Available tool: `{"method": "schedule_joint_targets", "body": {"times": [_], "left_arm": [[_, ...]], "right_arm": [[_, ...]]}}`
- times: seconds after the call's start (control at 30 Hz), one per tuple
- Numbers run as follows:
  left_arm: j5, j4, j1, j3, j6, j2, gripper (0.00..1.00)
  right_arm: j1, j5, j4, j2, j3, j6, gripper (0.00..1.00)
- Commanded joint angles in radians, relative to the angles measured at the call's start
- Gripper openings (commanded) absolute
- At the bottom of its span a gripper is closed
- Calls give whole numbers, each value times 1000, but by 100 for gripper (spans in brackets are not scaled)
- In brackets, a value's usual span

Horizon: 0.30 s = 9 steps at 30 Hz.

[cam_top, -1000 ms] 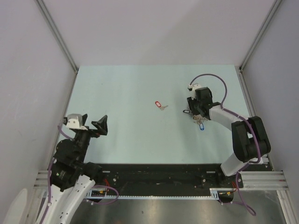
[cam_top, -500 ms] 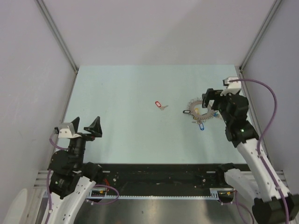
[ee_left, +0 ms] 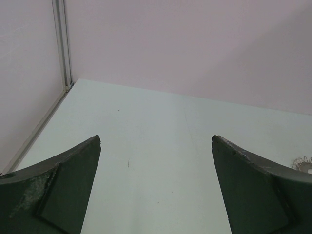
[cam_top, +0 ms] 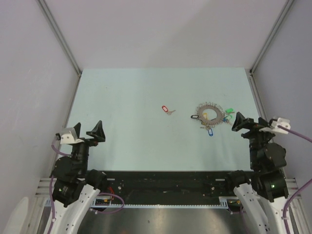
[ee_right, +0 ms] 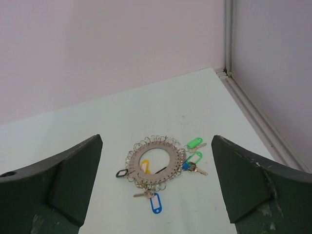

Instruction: Put the keys on the keyring

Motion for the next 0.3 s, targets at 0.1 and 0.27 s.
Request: {"method": "schedule_joint_targets", "body": {"times": [0.1,0.27], "left_arm": [[-1,81,20,-14,-5,-143,100],[15,84,25,-19,-6,-143,100]], "right_arm": [[-1,76,-10,-184,-55,17,100],[-1,113,1,-194,-55,53,100]]}}
